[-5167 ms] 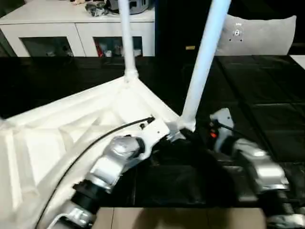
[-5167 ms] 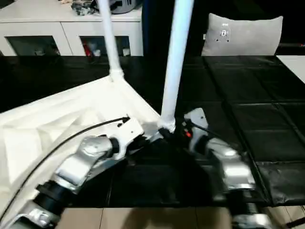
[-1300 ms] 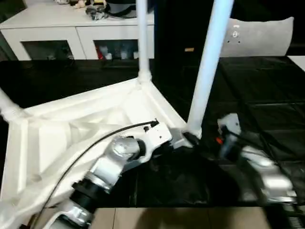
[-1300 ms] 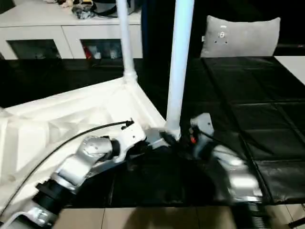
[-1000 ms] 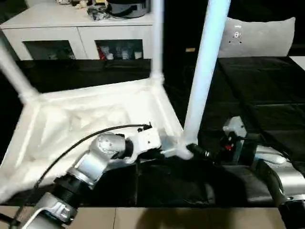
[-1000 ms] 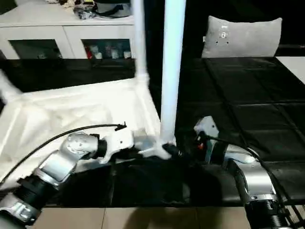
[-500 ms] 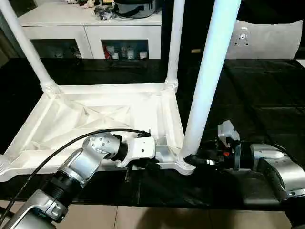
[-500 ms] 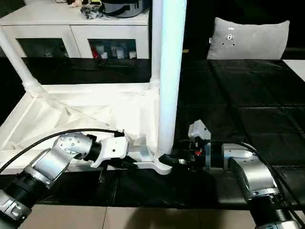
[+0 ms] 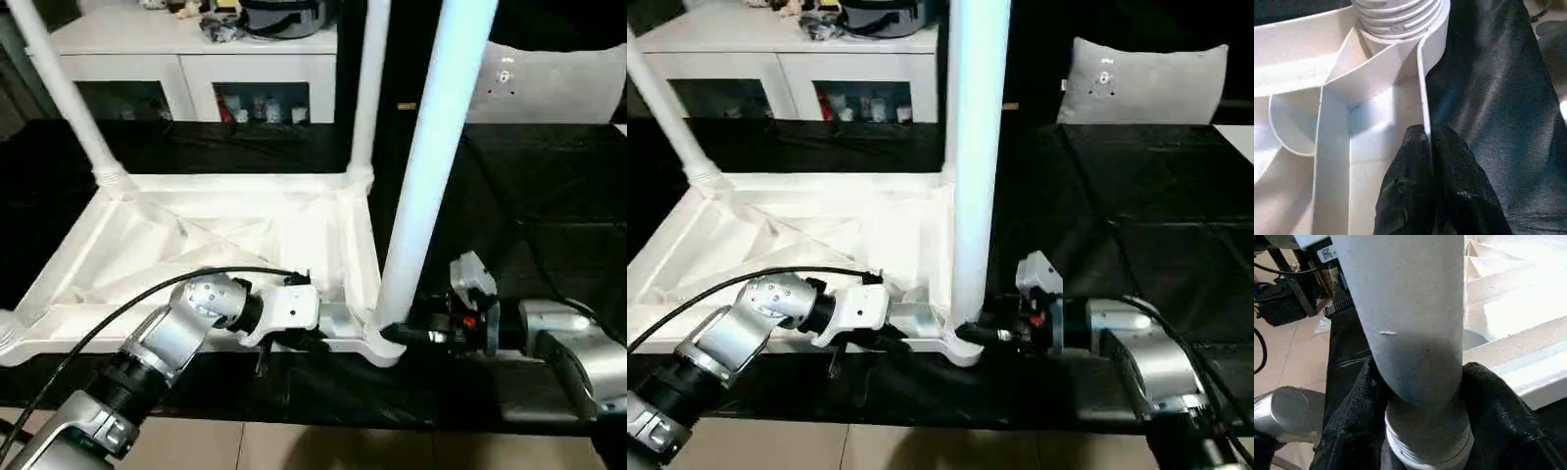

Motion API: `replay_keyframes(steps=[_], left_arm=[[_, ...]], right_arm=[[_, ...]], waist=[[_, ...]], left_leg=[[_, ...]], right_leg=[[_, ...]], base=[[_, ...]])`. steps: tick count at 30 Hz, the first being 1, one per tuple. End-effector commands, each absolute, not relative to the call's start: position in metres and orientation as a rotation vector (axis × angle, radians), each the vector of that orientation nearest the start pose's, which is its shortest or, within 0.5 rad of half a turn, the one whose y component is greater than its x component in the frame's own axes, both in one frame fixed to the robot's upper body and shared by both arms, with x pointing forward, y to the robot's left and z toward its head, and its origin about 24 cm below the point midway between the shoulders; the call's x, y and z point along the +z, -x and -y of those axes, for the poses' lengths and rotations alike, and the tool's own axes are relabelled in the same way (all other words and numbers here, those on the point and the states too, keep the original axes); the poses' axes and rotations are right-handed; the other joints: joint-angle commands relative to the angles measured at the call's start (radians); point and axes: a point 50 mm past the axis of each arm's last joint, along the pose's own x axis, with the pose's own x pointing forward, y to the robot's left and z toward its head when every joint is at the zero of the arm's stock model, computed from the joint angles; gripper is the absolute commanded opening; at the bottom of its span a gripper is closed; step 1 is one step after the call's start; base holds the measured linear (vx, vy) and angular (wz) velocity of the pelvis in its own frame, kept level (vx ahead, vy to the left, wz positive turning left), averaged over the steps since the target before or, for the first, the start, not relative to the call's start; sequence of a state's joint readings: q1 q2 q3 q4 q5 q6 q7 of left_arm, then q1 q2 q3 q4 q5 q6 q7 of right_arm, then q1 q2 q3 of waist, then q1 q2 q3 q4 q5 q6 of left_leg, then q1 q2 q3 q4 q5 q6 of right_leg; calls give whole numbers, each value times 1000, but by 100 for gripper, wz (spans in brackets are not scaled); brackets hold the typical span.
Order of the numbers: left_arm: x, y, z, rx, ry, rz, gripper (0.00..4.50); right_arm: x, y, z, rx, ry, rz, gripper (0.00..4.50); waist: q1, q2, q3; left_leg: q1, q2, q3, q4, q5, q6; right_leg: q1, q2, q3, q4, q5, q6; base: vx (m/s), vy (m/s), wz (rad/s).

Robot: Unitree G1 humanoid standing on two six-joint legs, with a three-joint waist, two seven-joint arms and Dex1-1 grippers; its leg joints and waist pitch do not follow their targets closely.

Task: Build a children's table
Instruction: Rotate leg to tighten

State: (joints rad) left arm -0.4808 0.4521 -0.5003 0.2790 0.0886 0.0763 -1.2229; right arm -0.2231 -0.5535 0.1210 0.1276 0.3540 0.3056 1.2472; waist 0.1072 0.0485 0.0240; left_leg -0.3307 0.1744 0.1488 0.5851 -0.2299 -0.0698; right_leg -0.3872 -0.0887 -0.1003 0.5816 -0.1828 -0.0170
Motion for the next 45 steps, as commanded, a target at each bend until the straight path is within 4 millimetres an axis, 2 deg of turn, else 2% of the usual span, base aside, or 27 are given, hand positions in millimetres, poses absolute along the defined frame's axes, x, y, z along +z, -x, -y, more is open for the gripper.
replay_keyframes(steps=[1,3,4,5,7,8,9,11,13,14,15,16,17,18,19,21,22,24,26,30,33,34,36,37,40,43,45], left_arm=[[21,-263,-111,-1601,-692,-583,0],[21,-264,-108,-1545,-623,-587,0],[23,-266,-104,-1493,-563,-592,0],[23,-266,-104,-1493,-563,-592,0],[25,-268,-100,-1429,-505,-589,0],[29,-273,-93,-1351,-441,-576,0],[29,-273,-93,-1351,-441,-576,0],[36,-282,-82,-1227,-351,-551,0],[39,-286,-75,-1169,-314,-539,0],[43,-293,-68,-1091,-277,-524,0],[45,-296,-64,-1054,-260,-516,0],[47,-299,-60,-1018,-239,-508,0],[49,-301,-58,-992,-225,-502,0],[51,-305,-53,-944,-201,-487,0],[53,-306,-49,-922,-194,-478,0],[54,-306,-44,-915,-192,-468,0],[55,-304,-42,-927,-203,-464,0],[54,-302,-42,-939,-229,-468,0],[52,-301,-45,-939,-254,-472,0],[47,-300,-56,-959,-325,-480,0],[43,-299,-66,-982,-364,-493,0],[42,-299,-70,-994,-387,-496,0],[40,-298,-76,-1012,-414,-504,0],[39,-298,-84,-1052,-440,-511,0],[38,-296,-95,-1125,-483,-524,0],[38,-292,-101,-1192,-521,-525,0],[37,-290,-105,-1245,-545,-532,0]], right_arm=[[55,-246,175,1350,-24,-388,198],[50,-243,169,1287,-57,-383,198],[45,-245,164,1187,-51,-388,198],[45,-245,164,1187,-51,-388,198],[38,-251,160,1062,-36,-403,198],[34,-257,155,944,-47,-407,198],[34,-257,155,944,-47,-407,198],[30,-267,146,777,-65,-416,197],[28,-272,143,682,-81,-423,196],[26,-279,139,551,-113,-430,196],[25,-282,138,485,-129,-435,196],[24,-286,137,427,-137,-439,196],[23,-288,136,395,-140,-439,196],[23,-291,133,353,-136,-427,196],[25,-294,130,344,-140,-410,196],[26,-295,127,351,-153,-393,252],[28,-296,126,353,-173,-381,266],[31,-296,125,349,-204,-367,275],[33,-296,127,358,-187,-346,300],[38,-292,134,422,-136,-300,328],[45,-289,142,498,-105,-255,355],[49,-288,145,529,-95,-239,364],[53,-287,152,549,-70,-231,387],[57,-287,163,601,49,-221,400],[66,-283,174,740,145,-208,400],[73,-279,178,844,158,-198,400],[77,-276,181,926,160,-203,400]], waist=[[-2,-13,-39],[-2,-10,-38],[-2,-13,-39],[-2,-13,-39],[-11,-11,-31],[-21,-1,-26],[-29,-7,-19],[-51,-7,-17],[-77,-6,-16],[-85,-8,-14],[-89,-5,-13],[-102,-4,-17],[-107,1,-21],[-111,8,-25],[-113,6,-30],[-109,0,-30],[-108,-2,-31],[-105,1,-32],[-97,-1,-38],[-77,-1,-45],[-66,0,-51],[-61,-1,-51],[-59,1,-45],[-57,2,-44],[-49,0,-37],[-46,-2,-36],[-43,-6,-38]], left_leg=[[-16,55,-4,-72,-125,80],[-17,58,-5,-74,-121,75],[-16,57,-5,-75,-117,70],[-16,57,-5,-75,-117,70],[-17,51,-5,-82,-164,50],[-13,48,-8,-85,-213,30],[-12,46,-7,-88,-247,23],[-5,36,-16,-87,-329,-2],[-9,30,-25,-87,-371,-3],[-10,29,-24,-86,-379,-1],[-8,27,-23,-84,-384,-1],[2,16,-24,-71,-395,2],[1,19,-26,-73,-386,4],[-17,33,-35,-86,-368,14],[-27,41,-36,-91,-333,18],[-24,44,-29,-90,-315,26],[-26,44,-26,-90,-296,36],[-28,45,-22,-90,-274,43],[-28,47,-18,-84,-189,61],[-34,40,-11,-70,-42,103],[-36,39,-9,-60,-7,123],[-39,40,-10,-57,25,145],[-38,41,-8,-59,-14,146],[-36,42,-8,-60,-31,141],[-32,44,-8,-67,-134,101],[-32,45,-9,-69,-151,96],[-33,47,-9,-67,-128,104]], right_leg=[[53,-70,56,-62,-238,-205],[53,-71,59,-61,-230,-203],[55,-71,59,-62,-231,-197],[55,-71,59,-62,-231,-197],[51,-69,56,-72,-324,-173],[49,-70,54,-80,-414,-147],[46,-66,51,-90,-471,-129],[39,-67,39,-109,-631,-57],[39,-65,28,-122,-670,-18],[37,-64,27,-126,-678,-10],[33,-63,24,-129,-687,-7],[26,-63,7,-145,-733,19],[29,-65,8,-142,-702,10],[46,-66,7,-132,-592,-15],[53,-68,13,-123,-478,-45],[47,-68,23,-115,-393,-94],[49,-68,28,-108,-362,-118],[50,-69,32,-104,-338,-133],[52,-69,37,-91,-239,-169],[62,-69,38,-73,-113,-198],[63,-71,40,-63,-59,-210],[61,-67,37,-56,-22,-220],[58,-67,37,-62,-80,-214],[57,-68,36,-65,-110,-209],[54,-67,39,-76,-259,-169],[53,-68,40,-78,-290,-157],[52,-69,41,-74,-266,-166]], base=[[0,0,0],[0,0,0],[0,0,0],[0,0,0],[0,0,0],[0,0,0],[-52,7,-6],[-54,10,-7],[0,0,0],[0,0,0],[0,0,0],[0,0,0],[0,0,0],[0,0,0],[0,0,0],[0,0,0],[0,0,0],[0,0,0],[0,0,0],[0,0,0],[0,0,0],[0,0,0],[0,0,0],[0,0,0],[0,0,0],[0,0,0],[0,0,0]])
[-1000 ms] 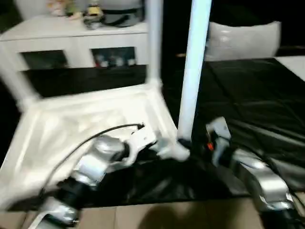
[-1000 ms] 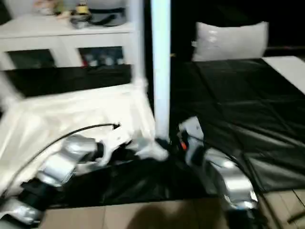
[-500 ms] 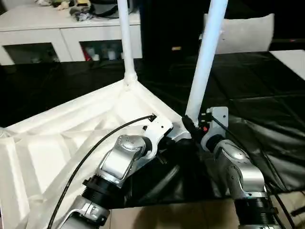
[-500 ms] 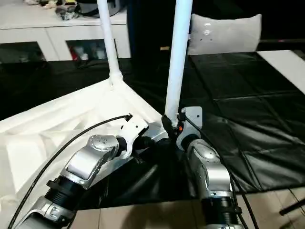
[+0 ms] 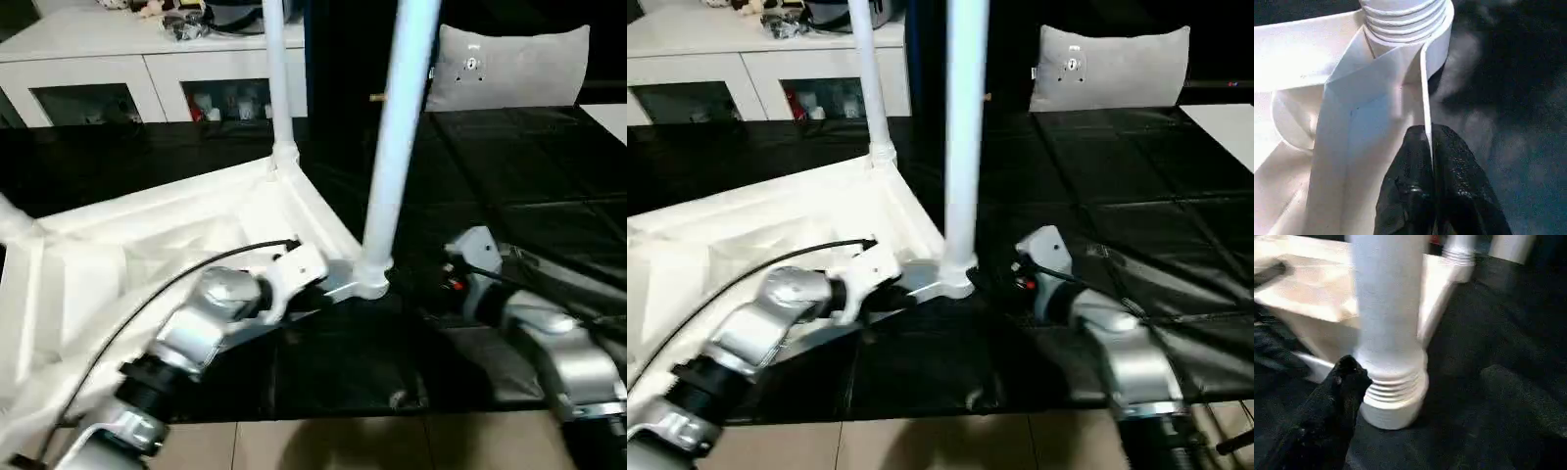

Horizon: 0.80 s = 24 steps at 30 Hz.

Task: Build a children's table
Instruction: Rotate leg to tighten

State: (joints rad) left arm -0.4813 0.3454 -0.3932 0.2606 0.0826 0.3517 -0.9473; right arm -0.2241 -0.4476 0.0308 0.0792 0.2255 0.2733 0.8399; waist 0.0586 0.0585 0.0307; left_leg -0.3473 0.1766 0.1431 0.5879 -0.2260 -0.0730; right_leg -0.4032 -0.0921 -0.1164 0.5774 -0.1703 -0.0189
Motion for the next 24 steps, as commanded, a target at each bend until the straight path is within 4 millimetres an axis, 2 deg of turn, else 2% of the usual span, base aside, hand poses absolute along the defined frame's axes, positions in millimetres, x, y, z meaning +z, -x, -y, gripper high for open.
replay_keyframes(steps=[1,2,3,4,5,7,8,10,12,17,18,19,24], left_arm=[[36,-286,-109,-1300,-575,-542,0],[36,-286,-109,-1300,-575,-542,0],[36,-281,-113,-1388,-622,-547,0],[36,-281,-113,-1388,-622,-547,0],[36,-277,-115,-1446,-635,-547,0],[36,-274,-115,-1492,-644,-550,0],[37,-270,-115,-1556,-655,-562,0],[36,-267,-114,-1591,-667,-567,0],[36,-266,-112,-1620,-679,-562,0],[37,-264,-107,-1663,-676,-546,0],[37,-264,-107,-1666,-676,-544,0],[37,-264,-107,-1668,-676,-543,0],[37,-264,-107,-1672,-678,-544,0]], right_arm=[[80,-273,184,993,166,-212,400],[80,-273,184,993,166,-212,400],[85,-271,186,1081,164,-227,400],[85,-271,186,1081,164,-227,384],[87,-269,186,1144,163,-240,374],[87,-268,186,1192,160,-256,366],[87,-265,184,1256,157,-279,363],[85,-265,182,1289,157,-292,332],[83,-265,179,1315,163,-300,326],[80,-264,173,1372,157,-306,283],[80,-263,172,1382,149,-311,277],[80,-263,172,1390,143,-315,252],[78,-259,172,1418,126,-341,221]], waist=[[10,-20,-47],[12,-18,-48],[13,-17,-48],[14,-17,-50],[14,-25,-49],[24,-19,-51],[27,-22,-50],[37,-19,-51],[45,-20,-52],[58,-22,-52],[59,-22,-53],[59,-21,-54],[61,-23,-57]], left_leg=[[-16,45,-5,-68,-120,117],[-15,47,-4,-67,-112,121],[-16,47,-4,-66,-104,128],[-16,47,-5,-65,-100,131],[-15,48,-2,-65,-89,135],[-12,49,-1,-62,-75,141],[-12,50,0,-62,-72,141],[-9,53,0,-63,-64,138],[-9,54,0,-62,-59,130],[-8,52,2,-64,-82,103],[-7,53,2,-64,-82,102],[-9,52,1,-63,-76,102],[-10,51,1,-59,-50,109]], right_leg=[[69,-66,56,-67,-264,-172],[69,-66,57,-64,-251,-177],[68,-65,57,-63,-232,-185],[69,-65,57,-60,-223,-187],[67,-65,58,-59,-208,-193],[65,-66,58,-55,-200,-203],[64,-66,58,-55,-200,-205],[62,-66,59,-51,-190,-214],[62,-66,59,-48,-180,-220],[63,-68,62,-51,-217,-204],[63,-67,62,-52,-218,-203],[64,-66,62,-49,-205,-203],[66,-66,61,-45,-173,-206]], base=[[0,0,0],[0,0,0],[0,0,0],[0,0,0],[0,0,0],[0,0,0],[0,0,0],[0,0,0],[0,0,0],[0,0,0],[0,0,0],[0,0,0],[0,0,0]])
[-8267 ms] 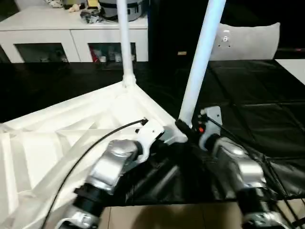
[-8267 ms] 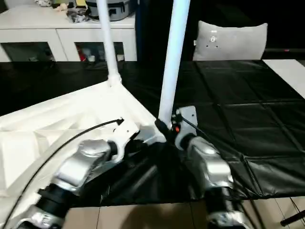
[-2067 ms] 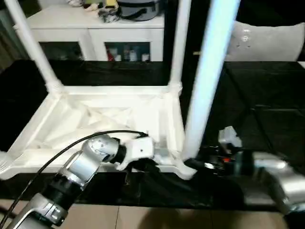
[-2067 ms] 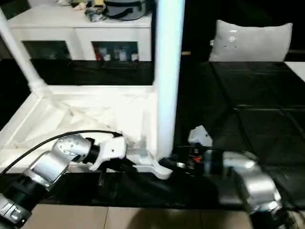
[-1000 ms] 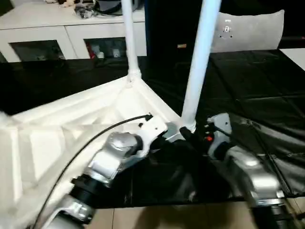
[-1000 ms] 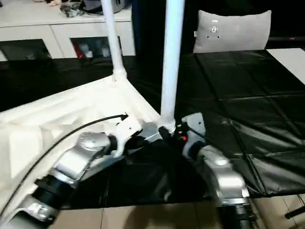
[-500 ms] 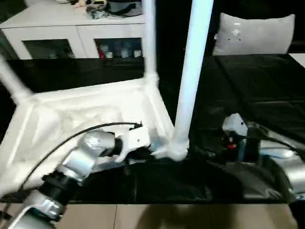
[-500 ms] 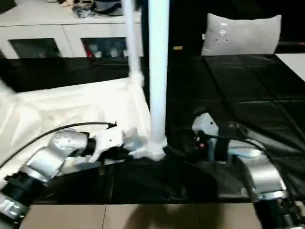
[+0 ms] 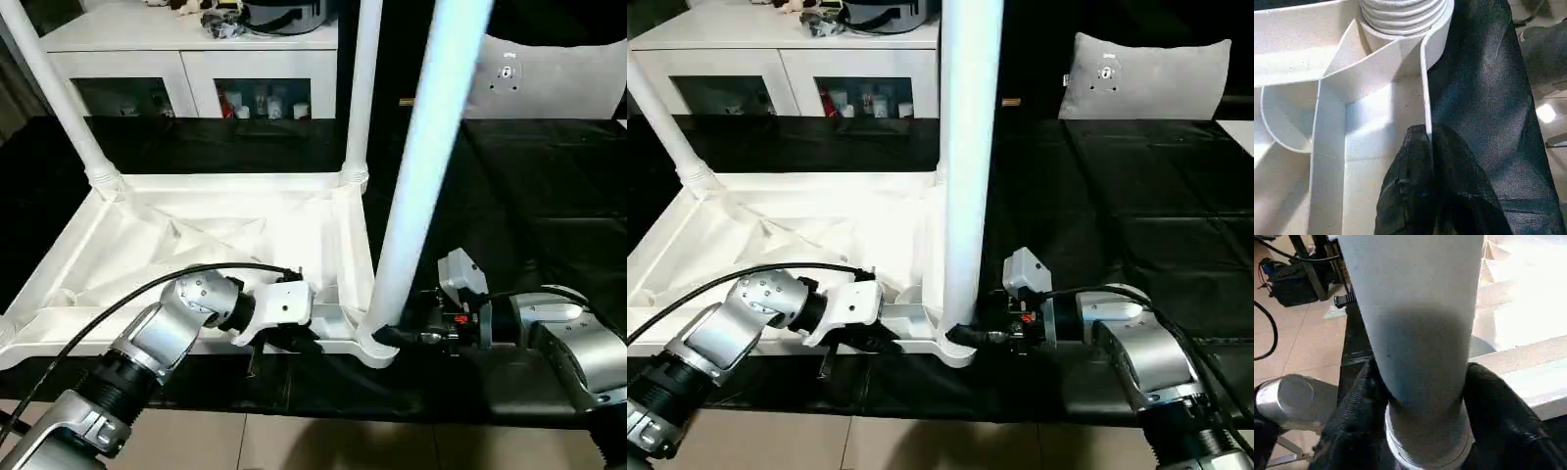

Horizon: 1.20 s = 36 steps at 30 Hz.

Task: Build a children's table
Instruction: Rotate leg to tighten

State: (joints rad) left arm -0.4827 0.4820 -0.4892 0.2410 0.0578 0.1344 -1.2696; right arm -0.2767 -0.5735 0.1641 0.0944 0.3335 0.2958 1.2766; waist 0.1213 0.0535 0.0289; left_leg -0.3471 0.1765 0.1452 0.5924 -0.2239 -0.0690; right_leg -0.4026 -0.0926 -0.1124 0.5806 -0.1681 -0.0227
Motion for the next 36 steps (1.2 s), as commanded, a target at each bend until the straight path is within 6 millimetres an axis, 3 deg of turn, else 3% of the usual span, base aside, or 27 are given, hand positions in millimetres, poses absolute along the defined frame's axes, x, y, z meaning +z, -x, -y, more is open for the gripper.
replay_keyframes(steps=[1,16,20,22,25,27,30,31,32,33,36], left_arm=[[36,-264,-108,-1672,-679,-544,0],[31,-259,-108,-1652,-629,-566,0],[34,-267,-100,-1501,-519,-550,0],[36,-272,-95,-1419,-460,-542,0],[41,-279,-84,-1294,-347,-530,0],[42,-281,-80,-1261,-320,-528,0],[44,-283,-74,-1213,-292,-525,0],[49,-289,-55,-1091,-233,-501,0],[49,-289,-53,-1081,-228,-499,0],[53,-292,-41,-1012,-191,-488,0],[56,-292,-31,-986,-172,-476,0]], right_arm=[[77,-259,172,1420,124,-344,204],[70,-248,170,1434,76,-390,190],[60,-248,162,1297,20,-427,190],[55,-251,157,1205,-2,-426,190],[48,-261,150,1010,-48,-423,190],[45,-264,148,953,-67,-427,190],[42,-269,144,869,-91,-436,190],[31,-283,139,611,-151,-468,190],[30,-284,138,588,-158,-473,190],[25,-290,132,476,-201,-493,190],[26,-294,124,467,-188,-465,190]], waist=[[-1,-16,-56],[13,-22,-52],[11,-20,-48],[6,-23,-39],[-21,-22,-29],[-40,-21,-29],[-65,-21,-30],[-82,-17,-30],[-93,-17,-30],[-102,-14,-34],[-116,-17,-36]], left_leg=[[-10,51,-1,-63,-50,107],[-8,50,1,-67,-90,88],[-5,49,0,-73,-124,68],[-1,47,2,-79,-166,52],[18,31,-1,-79,-289,6],[10,31,-11,-85,-317,6],[8,31,-15,-87,-349,13],[7,28,-15,-84,-339,11],[4,28,-16,-84,-342,9],[-3,32,-25,-87,-339,4],[-6,34,-22,-87,-330,23]], right_leg=[[64,-65,57,-48,-173,-204],[62,-64,58,-58,-266,-167],[63,-64,58,-65,-314,-153],[60,-62,58,-77,-402,-125],[47,-61,43,-110,-641,-39],[57,-61,32,-118,-652,-8],[56,-60,31,-120,-626,-4],[52,-62,28,-122,-619,-23],[52,-60,25,-124,-617,-26],[63,-62,19,-120,-585,-26],[61,-64,25,-118,-499,-56]], base=[[0,0,0],[0,0,0],[0,0,0],[0,0,0],[0,0,0],[0,0,0],[0,0,0],[0,0,0],[0,0,0],[0,0,0],[0,0,0]])
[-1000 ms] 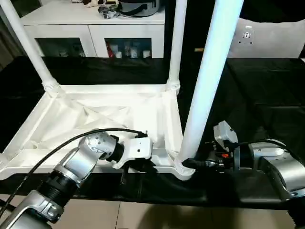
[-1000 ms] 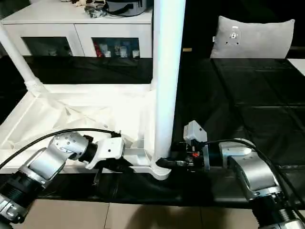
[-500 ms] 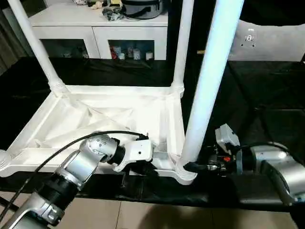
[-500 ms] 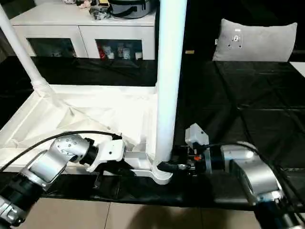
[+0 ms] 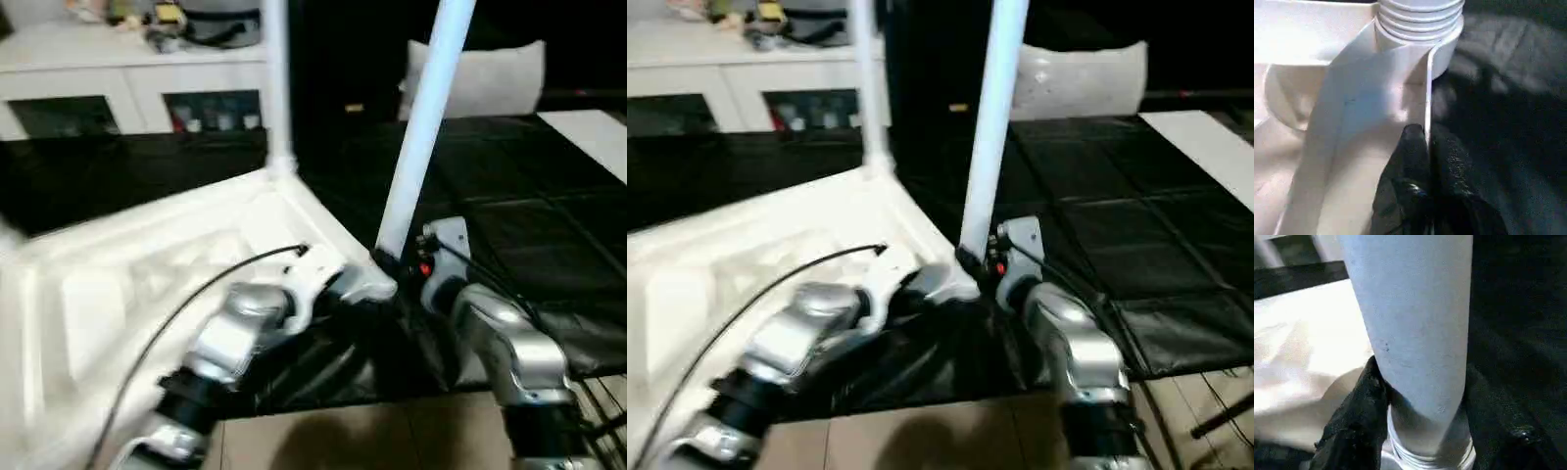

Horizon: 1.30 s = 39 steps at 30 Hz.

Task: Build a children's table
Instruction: Rotate leg to tighten

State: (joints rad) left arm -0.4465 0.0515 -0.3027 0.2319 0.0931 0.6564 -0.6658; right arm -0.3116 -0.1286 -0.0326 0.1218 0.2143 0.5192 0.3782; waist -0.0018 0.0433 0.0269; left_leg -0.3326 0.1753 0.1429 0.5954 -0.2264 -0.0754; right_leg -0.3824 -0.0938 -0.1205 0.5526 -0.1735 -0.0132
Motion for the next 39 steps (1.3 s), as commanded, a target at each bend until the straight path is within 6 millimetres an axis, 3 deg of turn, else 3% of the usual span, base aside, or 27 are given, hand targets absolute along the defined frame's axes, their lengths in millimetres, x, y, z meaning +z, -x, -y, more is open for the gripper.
replay_keyframes(steps=[1,4,10,12,13,16,18,21,27,32,39], left_arm=[[58,-292,-24,-980,-177,-464,0],[58,-291,-23,-992,-219,-454,0],[51,-294,-48,-991,-355,-461,0],[49,-295,-53,-992,-375,-469,0],[46,-295,-65,-1012,-415,-481,0],[45,-295,-72,-1035,-434,-488,0],[42,-291,-79,-1132,-477,-488,0],[41,-288,-81,-1185,-487,-491,0],[40,-278,-89,-1372,-548,-485,0],[42,-270,-97,-1525,-598,-508,0],[43,-266,-102,-1620,-642,-527,0]], right_arm=[[29,-297,118,460,-207,-430,246],[34,-300,114,459,-230,-401,281],[46,-298,123,552,-154,-325,341],[48,-297,127,569,-139,-316,354],[53,-292,141,623,-113,-294,361],[56,-289,152,679,-83,-280,393],[61,-281,170,789,-4,-300,418],[63,-278,175,834,15,-322,434],[71,-270,186,993,96,-356,434],[76,-264,186,1146,121,-388,434],[76,-258,181,1266,133,-421,377]], waist=[[8,-13,-37],[17,-15,-41],[46,-13,-47],[52,-14,-47],[58,-13,-48],[67,-9,-47],[70,-9,-46],[74,-11,-45],[91,-13,-43],[102,-13,-44],[114,-14,-47]], left_leg=[[-23,36,-17,-90,-298,41],[-24,36,-9,-87,-213,67],[-27,40,-3,-79,-71,96],[-27,40,-2,-77,-58,99],[-29,39,-2,-76,-56,104],[-25,43,0,-76,-72,107],[-25,44,-1,-77,-91,105],[-26,44,-1,-76,-97,108],[-21,48,0,-78,-125,99],[-20,51,-1,-78,-120,96],[-19,52,1,-76,-100,91]], right_leg=[[43,-63,40,-86,-458,-80],[44,-64,50,-75,-372,-124],[52,-62,57,-50,-229,-160],[53,-61,58,-45,-205,-167],[53,-61,58,-43,-199,-167],[49,-59,57,-42,-200,-176],[49,-60,57,-44,-218,-175],[50,-60,58,-42,-218,-178],[44,-64,61,-46,-290,-167],[44,-64,62,-39,-253,-182],[44,-65,63,-36,-247,-189]], base=[[0,0,0],[0,0,0],[0,0,0],[0,0,0],[0,0,0],[0,0,0],[0,0,0],[0,0,0],[0,0,0],[0,0,0],[0,0,0]])
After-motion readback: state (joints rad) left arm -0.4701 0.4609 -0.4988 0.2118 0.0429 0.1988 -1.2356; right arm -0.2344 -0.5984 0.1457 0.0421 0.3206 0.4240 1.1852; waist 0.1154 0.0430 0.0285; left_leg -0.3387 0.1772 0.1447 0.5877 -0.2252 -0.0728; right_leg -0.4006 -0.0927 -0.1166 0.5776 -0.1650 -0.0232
